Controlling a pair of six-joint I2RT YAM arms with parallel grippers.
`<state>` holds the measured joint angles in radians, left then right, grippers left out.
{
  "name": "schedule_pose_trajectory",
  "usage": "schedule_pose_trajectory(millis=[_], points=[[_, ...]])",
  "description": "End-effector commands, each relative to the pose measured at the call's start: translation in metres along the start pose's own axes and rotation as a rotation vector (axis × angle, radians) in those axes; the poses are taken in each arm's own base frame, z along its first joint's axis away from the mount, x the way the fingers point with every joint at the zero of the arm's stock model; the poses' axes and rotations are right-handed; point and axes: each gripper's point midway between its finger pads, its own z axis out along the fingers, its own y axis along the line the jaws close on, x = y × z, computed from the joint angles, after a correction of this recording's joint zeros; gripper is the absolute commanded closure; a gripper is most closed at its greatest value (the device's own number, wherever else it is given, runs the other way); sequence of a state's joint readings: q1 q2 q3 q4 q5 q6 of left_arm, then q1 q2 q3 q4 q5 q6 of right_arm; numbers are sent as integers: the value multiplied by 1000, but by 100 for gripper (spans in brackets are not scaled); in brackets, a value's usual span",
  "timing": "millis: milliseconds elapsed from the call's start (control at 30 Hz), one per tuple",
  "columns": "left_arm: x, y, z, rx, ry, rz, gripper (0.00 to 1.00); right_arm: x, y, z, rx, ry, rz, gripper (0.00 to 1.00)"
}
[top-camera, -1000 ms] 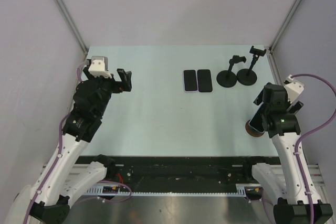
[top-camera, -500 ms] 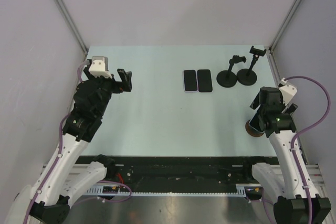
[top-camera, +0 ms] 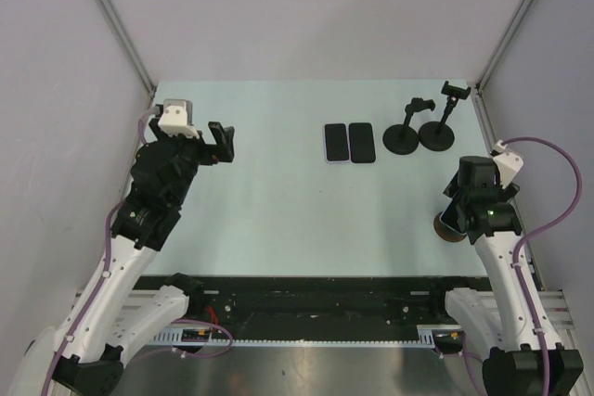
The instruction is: Remove the phone from the phone stand
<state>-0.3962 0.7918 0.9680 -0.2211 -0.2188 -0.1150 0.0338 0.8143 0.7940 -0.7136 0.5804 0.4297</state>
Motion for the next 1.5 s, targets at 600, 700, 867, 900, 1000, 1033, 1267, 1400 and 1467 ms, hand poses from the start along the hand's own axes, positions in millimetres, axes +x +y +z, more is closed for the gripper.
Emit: schedule_pose_trajectory(millis=[600, 700, 867, 900, 1000, 1033, 1267, 1400, 1467], points=[[17, -100, -5, 463, 69, 18, 0, -78, 39, -77, -333, -243, -38, 89], [27, -131, -12, 558, 109, 2, 0, -75, 60, -84, -442, -211, -62, 90], [51, -178, -21, 679, 154, -25, 0, -62, 92, -95, -602, -132, -46, 92], [56, -191, -27, 711, 158, -34, 0, -57, 101, -98, -645, -107, -49, 92], [71, -222, -35, 788, 134, -43, 0, -50, 122, -112, -762, -76, -33, 92], [67, -232, -36, 813, 98, -60, 0, -48, 128, -115, -789, -72, -33, 92], [120, -275, -40, 871, 146, -22, 0, -37, 150, -136, -932, -39, -28, 93], [142, -297, -41, 908, 168, -28, 0, -30, 157, -144, -995, -12, -22, 94], [153, -305, -39, 919, 167, -17, 0, -28, 159, -147, -1016, -10, -22, 94]])
